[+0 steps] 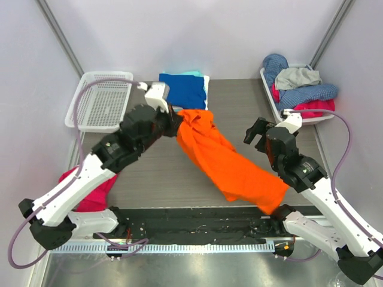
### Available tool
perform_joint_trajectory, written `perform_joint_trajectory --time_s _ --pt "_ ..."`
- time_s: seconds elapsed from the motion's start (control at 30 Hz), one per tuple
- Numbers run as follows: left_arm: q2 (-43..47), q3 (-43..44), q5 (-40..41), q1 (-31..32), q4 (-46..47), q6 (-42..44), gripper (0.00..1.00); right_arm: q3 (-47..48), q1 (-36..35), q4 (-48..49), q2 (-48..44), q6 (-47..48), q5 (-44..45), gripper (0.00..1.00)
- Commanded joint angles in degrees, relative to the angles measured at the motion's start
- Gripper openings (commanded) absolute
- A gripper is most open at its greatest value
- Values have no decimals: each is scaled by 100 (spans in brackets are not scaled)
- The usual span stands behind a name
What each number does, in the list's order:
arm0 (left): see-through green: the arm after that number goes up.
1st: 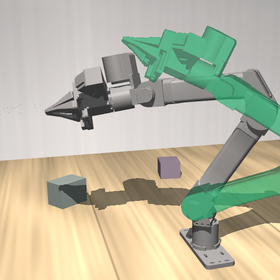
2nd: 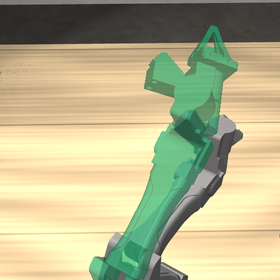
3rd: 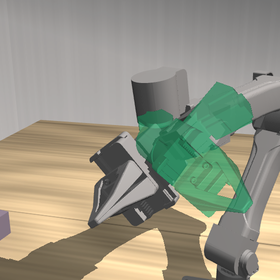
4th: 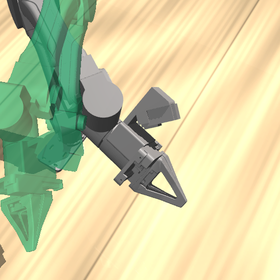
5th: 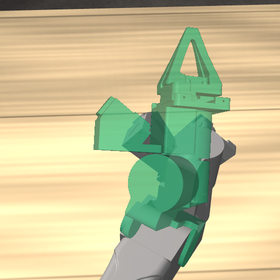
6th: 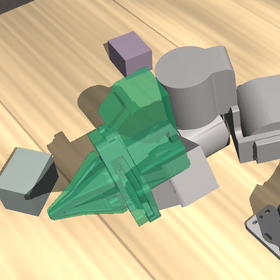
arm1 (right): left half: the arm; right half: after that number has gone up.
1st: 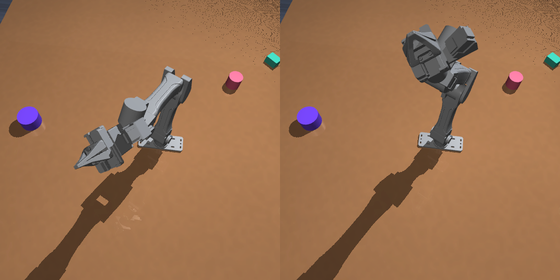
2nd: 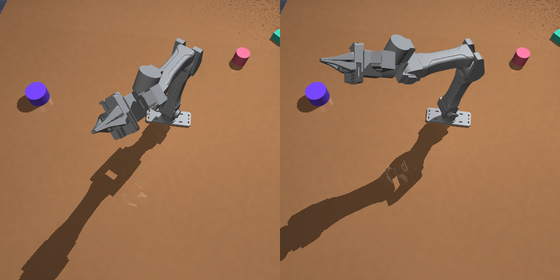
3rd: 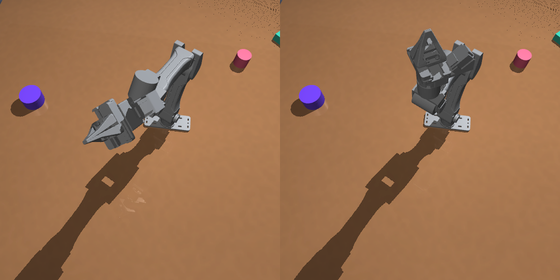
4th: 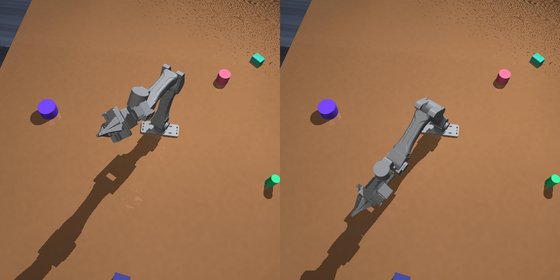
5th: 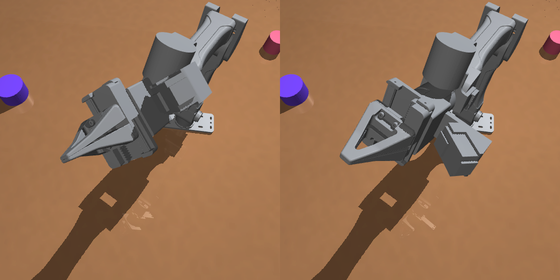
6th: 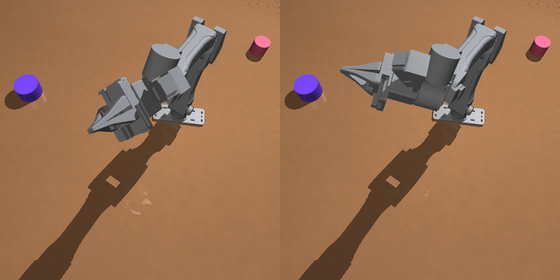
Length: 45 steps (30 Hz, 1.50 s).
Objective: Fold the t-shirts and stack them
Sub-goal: Move the tshirt to the center of the board
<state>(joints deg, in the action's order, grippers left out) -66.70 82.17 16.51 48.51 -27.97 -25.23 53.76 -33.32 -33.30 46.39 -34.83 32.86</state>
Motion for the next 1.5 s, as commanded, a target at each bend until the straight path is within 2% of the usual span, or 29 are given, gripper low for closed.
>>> perform_joint_trajectory --time_s 0.0,0.07,0.17,0.37,0.47,0.67,0.77,0.93,1.0,1.27,1.47 --pt "131 -1579 958 -175 845 1 0 -84 -34 -54 10 -77 159 100" --pt "61 -2236 968 -281 1239 -16 0 -120 -34 -54 37 -77 142 100" --pt "-194 -2757 924 -351 1671 -174 0 -137 -34 -54 54 -59 106 100" --pt "-590 -2610 1003 -500 1593 -193 0 20 -34 -326 115 -15 37 100" --pt "-555 -2548 968 -798 1382 -245 0 -49 -34 -423 317 2 -349 100" --pt "-12 -2960 854 -1177 1206 -342 0 -339 -34 -64 1336 64 -1525 100" --pt "191 -3172 775 -1186 1127 -464 0 -533 -34 717 1776 151 -2081 100" --pt "438 -3566 73 -1177 1039 -825 0 -419 -34 1185 2882 310 -3047 100" --pt "613 -3743 -191 -1151 1039 -1078 0 -419 -69 1404 3033 266 -3407 100" --pt "1264 -4516 -289 -1019 793 -1554 0 -480 -201 1835 3455 205 -3717 97" --pt "1536 -4745 -298 -1019 652 -1643 0 -471 -289 2081 3851 213 -3717 89"
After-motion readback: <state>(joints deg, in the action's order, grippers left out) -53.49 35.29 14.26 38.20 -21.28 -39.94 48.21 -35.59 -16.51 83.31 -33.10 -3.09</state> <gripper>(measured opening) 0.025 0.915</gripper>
